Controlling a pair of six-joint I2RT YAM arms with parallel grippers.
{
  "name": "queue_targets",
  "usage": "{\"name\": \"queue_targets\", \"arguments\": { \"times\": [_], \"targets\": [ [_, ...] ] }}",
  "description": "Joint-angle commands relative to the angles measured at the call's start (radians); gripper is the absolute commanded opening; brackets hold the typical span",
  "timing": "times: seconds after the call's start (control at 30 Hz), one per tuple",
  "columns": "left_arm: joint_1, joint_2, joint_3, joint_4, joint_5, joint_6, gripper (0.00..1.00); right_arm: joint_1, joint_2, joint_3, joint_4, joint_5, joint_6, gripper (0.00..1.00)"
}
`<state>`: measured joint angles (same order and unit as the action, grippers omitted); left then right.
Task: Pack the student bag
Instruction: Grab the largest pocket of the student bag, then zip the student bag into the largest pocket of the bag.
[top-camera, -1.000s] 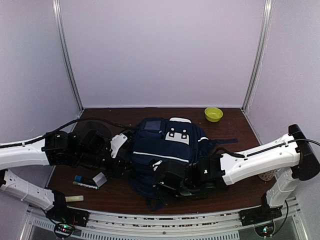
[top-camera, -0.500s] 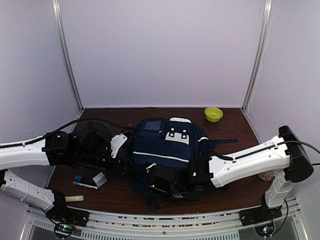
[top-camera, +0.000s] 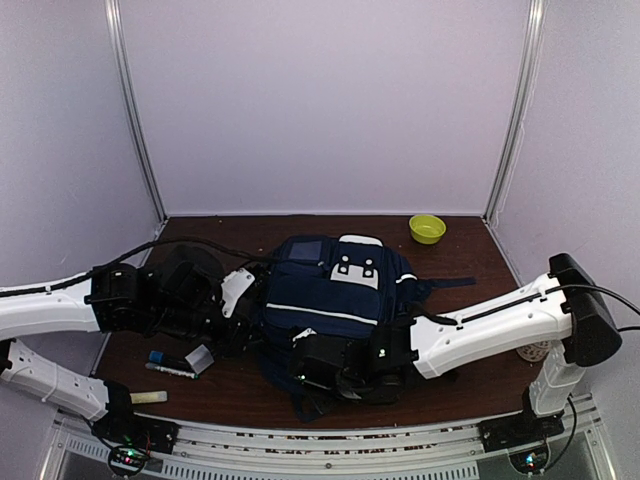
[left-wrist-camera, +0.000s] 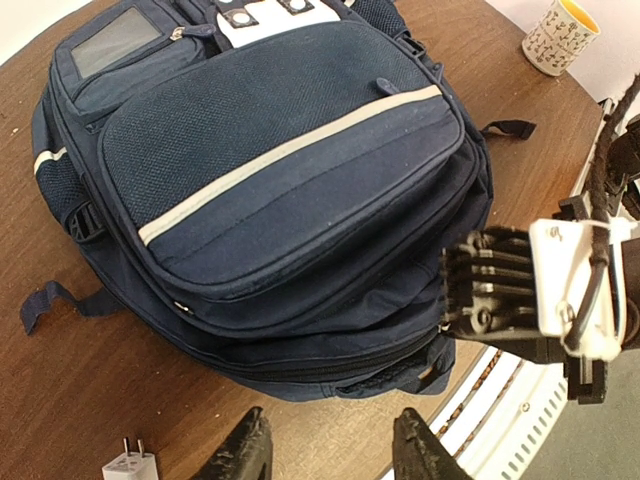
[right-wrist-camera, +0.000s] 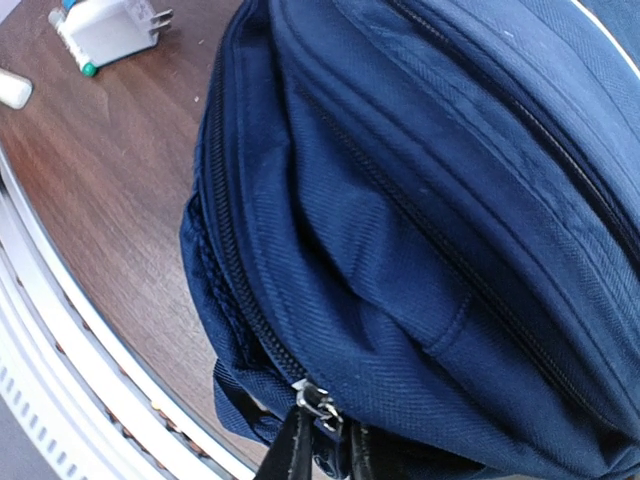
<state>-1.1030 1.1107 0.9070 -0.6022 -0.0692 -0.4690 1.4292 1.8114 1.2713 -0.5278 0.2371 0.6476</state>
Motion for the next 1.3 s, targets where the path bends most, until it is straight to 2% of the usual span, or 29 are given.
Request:
{"name": "queue_targets", "arguments": {
  "times": [0.0,0.17,0.27,0.37,0.4,0.43,0.5,0.57,0.8,0.9,1.07,1.27],
  "targets": [
    [0.006,-0.008,-0.008,0.038,-0.011,0.021,0.43,0.004,-0.006,0.006,-0.009,0.037,0.010,0.07],
    [0.005,-0.032,-0.014,0.093,0.031,0.071,0.43,0.004,-0.057,-0.023,-0.004,0.039,0.017,0.01],
    [0.005,-0.073,-0.041,0.142,-0.015,0.083,0.49,0.004,-0.105,-0.055,-0.008,0.040,0.023,0.00],
    [0.005,-0.101,-0.080,0.205,-0.057,0.099,0.76,0.004,-0.157,-0.085,-0.009,0.040,0.029,0.00],
    [0.006,-0.109,-0.099,0.237,-0.082,0.094,0.94,0.004,-0.172,-0.094,-0.008,0.039,0.032,0.00],
    [0.006,-0.115,-0.125,0.260,-0.130,0.066,0.97,0.003,-0.186,-0.102,-0.008,0.039,0.034,0.00],
    [0.006,-0.120,-0.198,0.310,-0.193,0.037,0.98,0.002,-0.203,-0.117,0.000,0.039,0.037,0.00],
    [0.006,-0.114,-0.220,0.361,-0.161,0.081,0.98,0.001,-0.208,-0.121,-0.003,0.037,0.039,0.00],
    [-0.003,-0.144,-0.318,0.585,0.088,0.328,0.88,0.000,-0.224,-0.137,-0.009,0.030,0.062,0.01],
    [-0.003,-0.161,-0.377,0.664,0.202,0.451,0.85,-0.003,-0.244,-0.166,0.010,0.020,0.076,0.05],
    [-0.003,-0.059,-0.347,0.626,0.237,0.595,0.84,-0.012,-0.258,-0.222,0.083,-0.021,0.089,0.12],
    [-0.003,0.067,-0.340,0.734,0.281,0.618,0.82,-0.017,-0.239,-0.237,0.103,-0.036,0.095,0.15]
  ]
}}
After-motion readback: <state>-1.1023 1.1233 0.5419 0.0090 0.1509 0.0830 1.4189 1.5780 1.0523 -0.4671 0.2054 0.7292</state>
